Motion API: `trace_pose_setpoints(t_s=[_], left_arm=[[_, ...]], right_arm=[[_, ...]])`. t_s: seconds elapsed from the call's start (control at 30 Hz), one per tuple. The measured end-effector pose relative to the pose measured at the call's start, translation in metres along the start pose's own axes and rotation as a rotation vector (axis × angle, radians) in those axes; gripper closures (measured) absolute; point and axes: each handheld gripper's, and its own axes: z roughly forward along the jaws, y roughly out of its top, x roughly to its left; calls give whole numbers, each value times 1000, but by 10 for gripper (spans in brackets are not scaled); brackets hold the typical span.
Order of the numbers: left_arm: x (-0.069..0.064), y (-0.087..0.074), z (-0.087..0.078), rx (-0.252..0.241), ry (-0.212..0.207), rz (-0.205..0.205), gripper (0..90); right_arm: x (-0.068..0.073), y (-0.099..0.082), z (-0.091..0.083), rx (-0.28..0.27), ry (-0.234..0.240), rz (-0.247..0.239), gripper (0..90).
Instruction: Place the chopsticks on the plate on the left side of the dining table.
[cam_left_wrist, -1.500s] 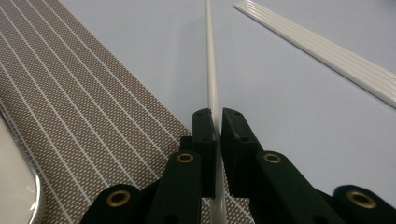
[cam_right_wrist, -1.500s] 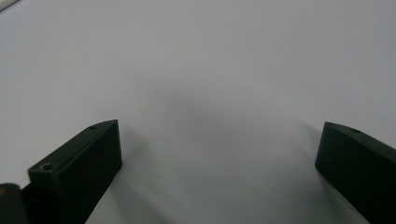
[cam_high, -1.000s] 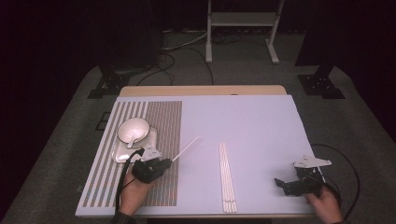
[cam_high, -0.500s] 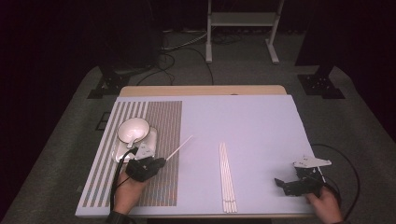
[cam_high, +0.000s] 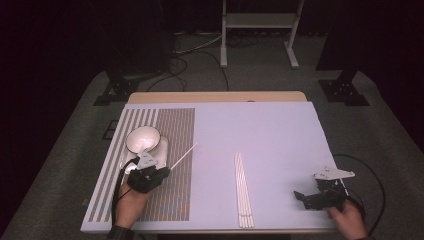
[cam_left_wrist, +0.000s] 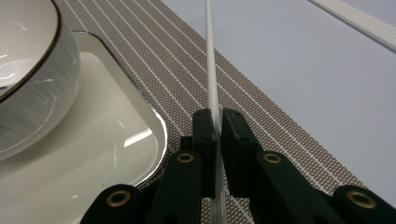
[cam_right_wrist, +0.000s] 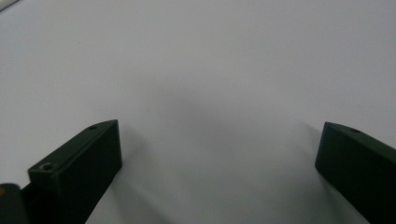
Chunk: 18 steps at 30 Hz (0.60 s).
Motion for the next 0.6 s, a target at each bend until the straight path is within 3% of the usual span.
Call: trace_pose_setpoints(t_s=[0.6], left_arm=[[22, -6, -3, 25, 57, -19, 840]], right_arm=[[0, 0, 0, 0, 0, 0, 0]])
